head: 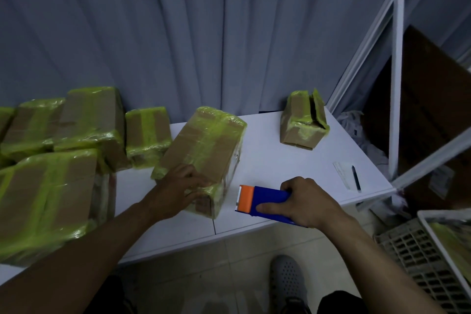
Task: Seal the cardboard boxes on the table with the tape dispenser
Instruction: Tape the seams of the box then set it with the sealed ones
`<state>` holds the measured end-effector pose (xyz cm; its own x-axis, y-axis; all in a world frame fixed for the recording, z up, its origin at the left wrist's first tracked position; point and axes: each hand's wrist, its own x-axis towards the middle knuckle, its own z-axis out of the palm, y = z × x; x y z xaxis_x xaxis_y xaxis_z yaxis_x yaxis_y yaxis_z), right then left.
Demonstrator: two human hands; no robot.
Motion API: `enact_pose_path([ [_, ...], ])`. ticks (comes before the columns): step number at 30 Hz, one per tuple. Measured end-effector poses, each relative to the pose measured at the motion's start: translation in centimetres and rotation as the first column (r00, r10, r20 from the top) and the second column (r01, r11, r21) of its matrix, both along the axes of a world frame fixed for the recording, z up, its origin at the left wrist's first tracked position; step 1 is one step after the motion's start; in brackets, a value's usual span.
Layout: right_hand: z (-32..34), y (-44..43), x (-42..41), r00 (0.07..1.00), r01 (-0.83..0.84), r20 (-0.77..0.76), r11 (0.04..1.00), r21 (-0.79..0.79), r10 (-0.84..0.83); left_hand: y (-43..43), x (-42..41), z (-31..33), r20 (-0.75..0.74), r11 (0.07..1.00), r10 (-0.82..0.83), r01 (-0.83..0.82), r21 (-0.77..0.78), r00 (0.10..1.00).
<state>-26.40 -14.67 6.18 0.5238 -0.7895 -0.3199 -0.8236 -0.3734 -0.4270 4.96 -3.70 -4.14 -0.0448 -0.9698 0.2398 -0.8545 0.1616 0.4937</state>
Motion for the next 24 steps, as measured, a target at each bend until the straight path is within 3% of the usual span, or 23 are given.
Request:
enact_pose_path([
  [3, -0.5, -0.3, 0.2, 1.0, 0.007, -0.022, 1.0, -0.014, -0.007, 0.1, -0.2, 0.0, 0.049, 1.0, -0.023, 0.024, -0.013, 0.999],
  [9, -2.1, -0.8, 1.6, 0.993, -0.002, -0.118, 0.998, -0.057, -0.005, -0.1, -1.3, -0.6, 0.011, 0.993, 0.102, -0.101, -0.068, 0.995],
  [24, -4.8, -1.8, 7.2, 0.973, -0.029, -0.231, 0.999, -0.044, 0.018, -0.1, -1.3, -0.1, -0.029, 0.996, 0.075, -0.074, 0.055, 0.997],
])
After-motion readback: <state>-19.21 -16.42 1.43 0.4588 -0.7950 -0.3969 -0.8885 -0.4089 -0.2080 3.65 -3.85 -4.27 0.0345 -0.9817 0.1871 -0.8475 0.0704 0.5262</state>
